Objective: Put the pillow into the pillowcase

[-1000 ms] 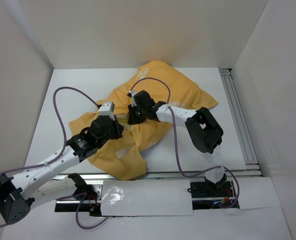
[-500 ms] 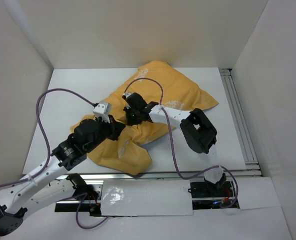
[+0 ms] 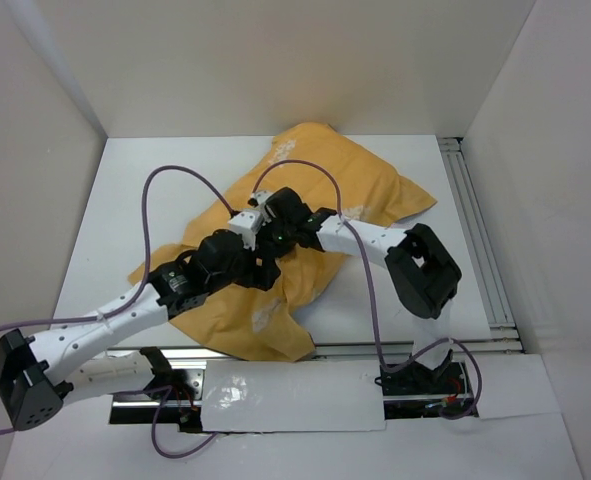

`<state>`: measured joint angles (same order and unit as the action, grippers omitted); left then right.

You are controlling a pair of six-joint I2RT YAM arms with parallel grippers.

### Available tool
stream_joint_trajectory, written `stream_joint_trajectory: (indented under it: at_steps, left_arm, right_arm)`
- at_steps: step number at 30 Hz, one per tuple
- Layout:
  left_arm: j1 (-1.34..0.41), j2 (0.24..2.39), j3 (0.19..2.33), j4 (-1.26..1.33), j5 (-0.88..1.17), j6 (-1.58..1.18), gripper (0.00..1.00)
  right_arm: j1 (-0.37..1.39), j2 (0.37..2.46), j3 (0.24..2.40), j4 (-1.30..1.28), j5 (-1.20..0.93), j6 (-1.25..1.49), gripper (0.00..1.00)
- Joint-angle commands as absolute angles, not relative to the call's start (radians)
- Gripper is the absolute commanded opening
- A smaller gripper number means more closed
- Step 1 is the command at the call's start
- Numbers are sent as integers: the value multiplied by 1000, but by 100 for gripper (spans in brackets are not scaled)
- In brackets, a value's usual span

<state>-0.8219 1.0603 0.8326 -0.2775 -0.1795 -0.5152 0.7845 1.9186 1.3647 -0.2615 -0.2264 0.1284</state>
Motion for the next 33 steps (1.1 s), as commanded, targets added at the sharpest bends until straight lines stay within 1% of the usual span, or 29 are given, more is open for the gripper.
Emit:
stream_joint_trajectory:
  at_steps: [1,2,5,7,8,9,13,15,16,18,19,21,24,25,28,29,31,32,33]
  left_arm:
    - [-827,962,818,-362,-355,-656,94]
    - [-827,925,804,-382,-385,-682,100]
    - [-818,900,792,-494,-484,-805,100]
    - [-784,900,792,-560,-537,-866,100]
    - [-770,911,792,-599,-551,-897,100]
    - [-753,925,792,-609,-551,-897,100]
    - [-655,1024,792,-586,-508,-897,100]
    - [-620,1094,792,-575,-454,-897,98]
    - [-586,1113,792,-542,-428,-882,96]
    - [-575,1163,802,-503,-365,-864,88]
    - [-565,1172,802,-452,-351,-855,88]
    - [-555,1196,802,-407,-329,-844,85]
    - [-535,1222,802,-339,-319,-804,69]
    - [-523,1251,802,-339,-319,-792,57]
    - [-500,1302,813,-330,-328,-792,33]
    - [-500,1314,813,-330,-328,-776,22]
    - [-488,1338,839,-316,-310,-756,13]
    - [-488,1347,839,-316,-298,-746,11]
    - [-488,1347,839,-316,-298,-746,11]
  right_arm:
    - [770,1819,1307,-397,-187,78,61]
    - [770,1803,1293,-397,-172,78,62]
    - [770,1749,1284,-420,-161,78,67]
    - [770,1717,1275,-420,-161,60,73]
    - [770,1707,1275,-420,-172,51,73]
    - [770,1707,1285,-429,-189,29,79]
    - [770,1654,1296,-439,-227,-5,79]
    - [770,1632,1296,-427,-227,-5,79]
    - [770,1612,1296,-411,-227,-5,79]
    - [770,1603,1278,-388,-262,-5,79]
    - [770,1592,1278,-388,-274,-20,79]
    - [770,1592,1288,-388,-285,-20,78]
    - [779,1582,1298,-422,-275,-20,76]
    - [779,1562,1278,-432,-262,-20,76]
    - [779,1513,1191,-411,-249,21,76]
    - [779,1503,1165,-402,-249,21,76]
    - [788,1493,1100,-391,-259,58,76]
    - [788,1493,1086,-391,-250,69,76]
    - [788,1483,1074,-391,-250,78,76]
